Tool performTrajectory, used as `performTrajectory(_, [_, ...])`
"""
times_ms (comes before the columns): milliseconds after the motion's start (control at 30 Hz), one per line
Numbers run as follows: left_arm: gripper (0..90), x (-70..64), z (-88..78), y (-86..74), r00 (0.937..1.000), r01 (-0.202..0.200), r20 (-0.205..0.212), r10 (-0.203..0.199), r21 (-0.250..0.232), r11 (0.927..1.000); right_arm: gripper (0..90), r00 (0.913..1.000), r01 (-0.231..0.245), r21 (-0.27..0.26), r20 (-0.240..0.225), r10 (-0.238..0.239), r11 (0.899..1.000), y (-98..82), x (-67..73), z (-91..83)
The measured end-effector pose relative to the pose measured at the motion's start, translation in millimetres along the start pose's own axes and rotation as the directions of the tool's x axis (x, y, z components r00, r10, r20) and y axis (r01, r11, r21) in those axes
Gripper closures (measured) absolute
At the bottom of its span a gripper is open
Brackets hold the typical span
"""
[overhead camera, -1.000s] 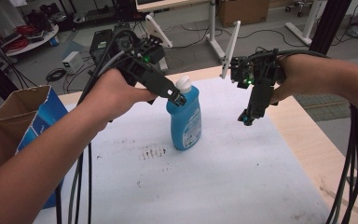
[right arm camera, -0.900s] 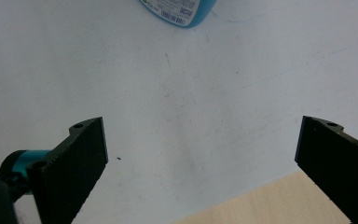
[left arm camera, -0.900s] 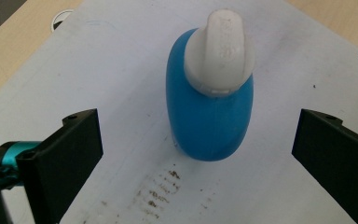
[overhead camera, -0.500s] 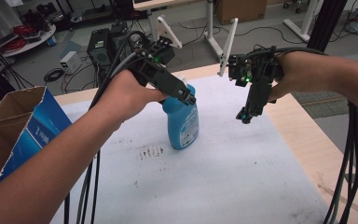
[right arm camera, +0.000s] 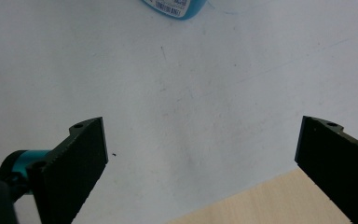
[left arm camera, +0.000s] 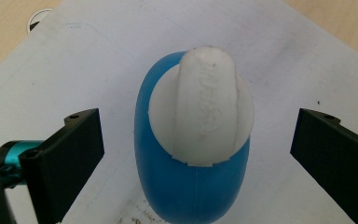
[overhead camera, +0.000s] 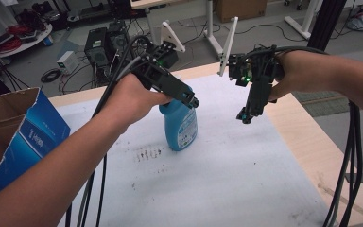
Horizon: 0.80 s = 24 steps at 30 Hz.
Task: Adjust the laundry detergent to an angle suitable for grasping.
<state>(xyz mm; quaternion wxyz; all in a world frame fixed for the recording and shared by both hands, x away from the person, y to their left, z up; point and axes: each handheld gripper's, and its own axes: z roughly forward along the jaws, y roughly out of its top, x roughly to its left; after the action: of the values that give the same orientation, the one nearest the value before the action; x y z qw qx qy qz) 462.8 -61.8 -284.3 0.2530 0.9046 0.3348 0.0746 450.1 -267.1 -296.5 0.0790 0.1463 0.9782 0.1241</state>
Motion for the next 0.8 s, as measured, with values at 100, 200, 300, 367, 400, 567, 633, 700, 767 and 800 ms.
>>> performTrajectory(100, [2.5, 1.1, 4.6, 0.4, 0.9999, 0.003, -0.01, -0.003, 0.014, 0.9999, 1.4, 1.0, -0.003, 0.0, 0.0, 0.003, 1.0, -0.2, 0.0, 0.2])
performTrajectory(200, [4.4, 1.0, 8.4, 0.7, 0.9999, 0.001, -0.011, -0.001, 0.014, 0.9999, 1.4, 1.0, -0.002, -0.003, -0.001, 0.002, 1.0, -0.7, -0.5, 0.6])
performTrajectory(300, [8.5, 1.9, 10.3, 1.1, 0.9999, 0.004, -0.01, -0.004, 0.014, 0.9999, 1.4, 1.0, -0.001, -0.003, -0.003, 0.001, 1.0, -1.8, -0.4, 1.1])
performTrajectory(367, [8.6, 2.5, 10.9, 1.3, 0.9999, 0.005, -0.013, -0.005, 0.015, 0.9999, 1.5, 1.0, -0.003, -0.003, -0.003, 0.003, 1.0, -2.9, -0.8, 1.5])
performTrajectory(400, [8.6, 2.4, 11.1, 1.3, 0.9999, 0.009, -0.011, -0.009, 0.014, 0.9999, 1.4, 1.0, -0.003, -0.005, -0.003, 0.003, 1.0, -3.4, -1.0, 1.9])
performTrajectory(567, [11.8, 2.5, 12.5, 0.8, 0.9995, 0.01, -0.03, -0.01, 0.026, 0.9996, 1.4, 1.0, -0.001, -0.003, -0.001, 0.001, 1.0, -3.6, -1.0, 2.3])
performTrajectory(633, [14.7, 2.8, 12.8, 0.9, 0.9996, 0.007, -0.028, -0.006, 0.033, 0.9994, 1.4, 1.0, -0.004, -0.005, -0.002, 0.004, 1.0, -3.3, -1.0, 2.5])
performTrajectory(700, [14.9, 1.8, 13.8, 1.0, 0.9996, 0.009, -0.029, -0.008, 0.035, 0.9994, 1.5, 1.0, -0.005, -0.006, -0.003, 0.005, 1.0, -3.1, -0.9, 2.7])
performTrajectory(767, [16.7, 1.0, 14.6, 1.3, 0.9996, 0.008, -0.028, -0.007, 0.036, 0.9993, 1.4, 1.0, -0.004, -0.004, -0.003, 0.004, 1.0, -3.0, -0.9, 2.9])
performTrajectory(800, [17.0, 0.6, 15.3, 1.2, 0.9996, 0.012, -0.028, -0.011, 0.035, 0.9993, 1.4, 1.0, 0.0, -0.005, -0.004, 0.0, 1.0, -3.0, -1.2, 3.1])
